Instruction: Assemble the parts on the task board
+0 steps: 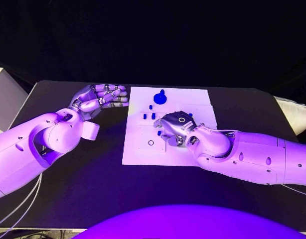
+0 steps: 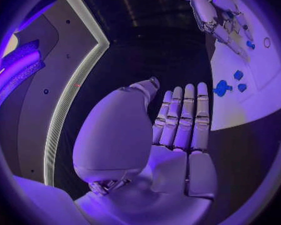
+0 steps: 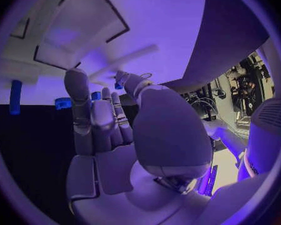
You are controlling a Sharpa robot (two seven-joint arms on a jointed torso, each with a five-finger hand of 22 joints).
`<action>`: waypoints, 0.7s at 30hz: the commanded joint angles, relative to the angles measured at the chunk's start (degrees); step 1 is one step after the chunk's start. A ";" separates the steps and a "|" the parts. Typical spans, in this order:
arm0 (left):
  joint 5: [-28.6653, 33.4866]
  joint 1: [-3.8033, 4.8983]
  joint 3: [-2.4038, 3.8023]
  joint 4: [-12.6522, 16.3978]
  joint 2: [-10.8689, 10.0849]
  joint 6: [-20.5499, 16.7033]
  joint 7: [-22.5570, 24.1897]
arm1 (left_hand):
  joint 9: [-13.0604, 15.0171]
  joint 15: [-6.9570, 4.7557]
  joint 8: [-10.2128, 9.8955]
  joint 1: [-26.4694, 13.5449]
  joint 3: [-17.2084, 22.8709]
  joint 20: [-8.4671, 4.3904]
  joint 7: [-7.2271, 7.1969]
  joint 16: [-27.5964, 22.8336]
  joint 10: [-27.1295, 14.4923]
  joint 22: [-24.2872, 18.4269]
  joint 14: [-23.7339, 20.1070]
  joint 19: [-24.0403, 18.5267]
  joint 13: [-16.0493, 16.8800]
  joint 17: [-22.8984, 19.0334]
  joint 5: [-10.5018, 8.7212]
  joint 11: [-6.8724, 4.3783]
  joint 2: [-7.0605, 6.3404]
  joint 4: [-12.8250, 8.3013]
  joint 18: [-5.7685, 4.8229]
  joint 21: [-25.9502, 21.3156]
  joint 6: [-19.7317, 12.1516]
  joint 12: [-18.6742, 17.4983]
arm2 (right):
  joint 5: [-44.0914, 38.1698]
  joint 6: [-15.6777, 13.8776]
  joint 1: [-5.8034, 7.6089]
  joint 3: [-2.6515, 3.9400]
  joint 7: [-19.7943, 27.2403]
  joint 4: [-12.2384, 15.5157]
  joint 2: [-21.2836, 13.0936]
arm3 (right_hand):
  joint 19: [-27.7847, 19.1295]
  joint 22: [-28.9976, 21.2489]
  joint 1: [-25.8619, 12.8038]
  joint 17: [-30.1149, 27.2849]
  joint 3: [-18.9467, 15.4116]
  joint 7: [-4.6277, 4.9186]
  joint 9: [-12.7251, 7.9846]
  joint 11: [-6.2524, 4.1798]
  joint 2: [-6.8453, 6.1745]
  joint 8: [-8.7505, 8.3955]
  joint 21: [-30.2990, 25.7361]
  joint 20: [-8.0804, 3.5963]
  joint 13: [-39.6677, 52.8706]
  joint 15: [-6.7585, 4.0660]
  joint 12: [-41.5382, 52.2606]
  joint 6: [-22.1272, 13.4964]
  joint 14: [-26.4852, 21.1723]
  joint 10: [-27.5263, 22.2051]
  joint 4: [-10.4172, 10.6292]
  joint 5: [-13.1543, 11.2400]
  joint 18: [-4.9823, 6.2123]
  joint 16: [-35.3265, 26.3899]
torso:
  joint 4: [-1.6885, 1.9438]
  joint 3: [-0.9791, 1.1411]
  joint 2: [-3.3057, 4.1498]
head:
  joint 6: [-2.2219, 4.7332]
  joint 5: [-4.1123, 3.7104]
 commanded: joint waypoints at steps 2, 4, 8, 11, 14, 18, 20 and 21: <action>0.13 -0.04 0.04 0.04 0.09 1.09 0.15 | -0.07 0.13 0.02 -0.08 -0.19 0.01 0.32 -0.28 -0.20 -0.05 0.46 0.22 0.07 0.10 0.20 0.02 0.50 0.19 0.81 -0.24 0.37 0.21 | -0.21 -0.59 0.03 0.10 -0.76 0.19 -0.54 | -0.35 -0.28 0.62 -0.13 -0.59 0.10 -0.08 0.07 0.11 -0.36 -0.47 0.09 0.07 -0.07 0.31 -0.03 -0.51 -0.46 0.25 0.07 0.61 -0.33 | -0.03 0.00 0.00 | 0.01 -0.20; 0.13 -0.05 0.04 0.04 0.09 1.14 0.13 | -0.07 0.13 0.02 -0.08 -0.19 0.01 0.32 -0.28 -0.20 -0.05 0.46 0.22 0.07 0.10 0.20 0.02 0.50 0.19 0.81 -0.24 0.37 0.21 | 0.11 -0.67 0.08 0.19 -0.82 0.37 -0.86 | -0.31 -0.29 0.67 -0.03 -0.77 0.14 -0.09 0.07 0.16 -0.36 -0.50 0.09 0.08 -0.07 0.38 0.03 -0.48 -0.52 0.38 0.11 0.60 -0.27 | -0.02 -0.03 -0.01 | 0.01 -0.28; 0.13 -0.07 0.04 0.02 0.09 1.24 0.08 | -0.07 0.13 0.02 -0.08 -0.19 0.01 0.32 -0.28 -0.20 -0.05 0.46 0.22 0.07 0.10 0.20 0.02 0.50 0.19 0.81 -0.24 0.37 0.21 | 2.49 -1.44 0.50 0.60 -0.40 1.24 -2.13 | 0.20 0.22 0.87 0.41 -1.32 0.32 -0.16 -0.08 0.42 -0.36 -0.04 0.04 0.18 -0.17 1.16 0.36 -0.06 -0.03 1.25 0.34 0.50 0.12 | -0.06 -0.01 -0.03 | 0.01 -0.52; 0.13 -0.10 0.04 -0.01 0.08 1.29 0.04 | -0.07 0.13 0.02 -0.08 -0.19 0.01 0.32 -0.28 -0.20 -0.05 0.46 0.22 0.07 0.10 0.20 0.02 0.50 0.19 0.81 -0.24 0.37 0.21 | 6.75 -1.59 1.40 1.13 0.54 2.28 -3.69 | 1.14 1.32 1.11 1.56 -1.16 0.49 -0.27 -0.39 0.32 -0.36 1.05 -0.18 0.25 -0.43 2.36 0.87 0.74 1.28 2.17 0.51 0.28 0.90 | -0.10 -0.01 -0.05 | 0.01 -1.02; 0.13 -0.13 0.04 -0.06 0.04 1.30 0.04 | -0.07 0.13 0.02 -0.08 -0.19 0.01 0.32 -0.28 -0.20 -0.05 0.46 0.22 0.07 0.10 0.20 0.02 0.50 0.19 0.81 -0.24 0.37 0.21 | 11.23 0.07 2.53 1.61 1.23 2.99 -5.03 | 1.82 2.05 1.19 2.70 -0.48 0.39 -0.34 -0.54 0.14 -0.30 1.79 -0.36 0.19 -0.55 3.11 1.38 1.34 2.27 2.76 0.71 0.10 1.61 | -0.24 0.01 -0.04 | 0.01 -1.37; 0.13 -0.15 0.04 -0.16 0.03 1.31 0.04 | -0.11 0.13 0.02 -0.05 -0.25 0.01 0.31 -0.41 -0.23 -0.15 0.52 0.31 0.06 0.17 0.20 0.02 0.56 0.29 0.82 -0.38 0.38 0.24 | 15.63 3.65 5.01 2.15 2.49 3.67 -7.06 | 3.14 3.92 0.81 4.50 -0.48 -0.21 -0.64 -0.79 -0.43 -0.82 3.70 -0.61 0.03 -0.81 3.53 0.90 1.98 2.53 3.72 2.71 -0.31 2.69 | -0.28 0.02 -0.02 | 0.01 -2.05; 0.13 -0.16 0.04 -0.20 0.07 1.32 0.03 | -0.11 0.13 0.02 -0.05 -0.25 0.01 0.31 -0.41 -0.23 -0.15 0.52 0.31 0.06 0.17 0.20 0.02 0.56 0.29 0.82 -0.38 0.38 0.24 | 16.65 5.59 6.30 2.33 3.05 3.43 -7.78 | 3.49 4.60 0.72 5.30 -0.83 -0.64 -0.64 -0.80 -0.66 -0.77 4.40 -0.63 0.01 -0.80 3.55 1.07 2.23 2.42 3.88 2.78 -0.46 3.19 | -0.37 0.00 -0.07 | 0.01 -2.28; 0.13 -0.16 0.04 -0.23 0.11 1.34 0.03 | -0.11 0.13 0.02 -0.05 -0.25 0.01 0.31 -0.41 -0.23 -0.15 0.52 0.31 0.06 0.17 0.20 0.02 0.56 0.29 0.82 -0.38 0.38 0.24 | 17.01 6.53 6.90 2.40 3.31 3.12 -8.02 | 3.63 4.94 0.68 5.68 -1.00 -0.61 -0.63 -0.81 -0.72 -0.72 4.75 -0.64 0.01 -0.80 3.54 1.21 2.33 2.36 3.96 2.80 -0.53 3.41 | -0.41 0.00 -0.09 | 0.01 -2.34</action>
